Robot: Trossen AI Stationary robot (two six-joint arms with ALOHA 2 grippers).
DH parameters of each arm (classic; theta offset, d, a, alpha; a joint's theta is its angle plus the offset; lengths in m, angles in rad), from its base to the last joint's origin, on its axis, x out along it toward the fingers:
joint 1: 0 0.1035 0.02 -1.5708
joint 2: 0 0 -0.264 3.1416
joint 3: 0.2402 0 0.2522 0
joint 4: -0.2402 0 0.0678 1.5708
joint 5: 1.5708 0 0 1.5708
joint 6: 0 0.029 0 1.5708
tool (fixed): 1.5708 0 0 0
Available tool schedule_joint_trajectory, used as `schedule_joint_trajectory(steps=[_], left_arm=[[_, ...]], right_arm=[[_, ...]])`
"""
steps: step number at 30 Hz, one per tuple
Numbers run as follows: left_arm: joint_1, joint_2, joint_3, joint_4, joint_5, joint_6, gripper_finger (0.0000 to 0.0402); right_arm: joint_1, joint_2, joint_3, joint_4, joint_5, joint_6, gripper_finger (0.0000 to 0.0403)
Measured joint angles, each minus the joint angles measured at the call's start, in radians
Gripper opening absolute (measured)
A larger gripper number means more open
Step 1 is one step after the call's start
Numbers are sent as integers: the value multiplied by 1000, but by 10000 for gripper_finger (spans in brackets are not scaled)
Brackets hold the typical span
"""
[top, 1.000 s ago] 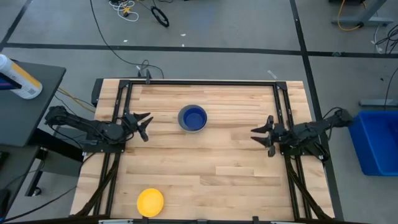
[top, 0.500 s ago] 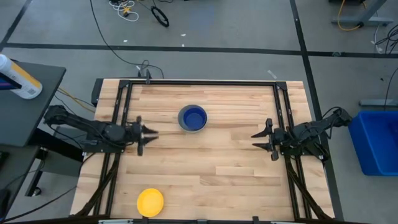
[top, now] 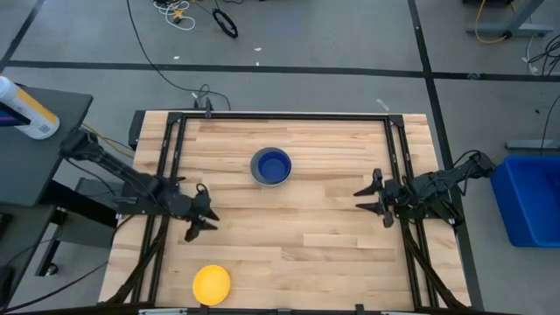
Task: Nest bowls inside each other
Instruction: Stack the yellow bowl on top of the blue bowl
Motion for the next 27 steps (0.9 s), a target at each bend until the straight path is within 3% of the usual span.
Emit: schedule_joint_trajectory(steps=[7, 15, 20, 27], left_arm=[[-155, 246, 204, -121, -36, -83, 196], [-258, 518, 350, -146, 37, -175, 197], [-292, 592, 413, -152, 72, -209, 197], [-309, 598, 450, -155, 42, -230, 197]], right_arm=[[0, 0, 0, -1, -71, 8, 179], [0, 0, 0, -4, -105, 46, 186], [0, 0, 0, -6, -124, 66, 182], [0, 0, 0, -7, -132, 70, 186]])
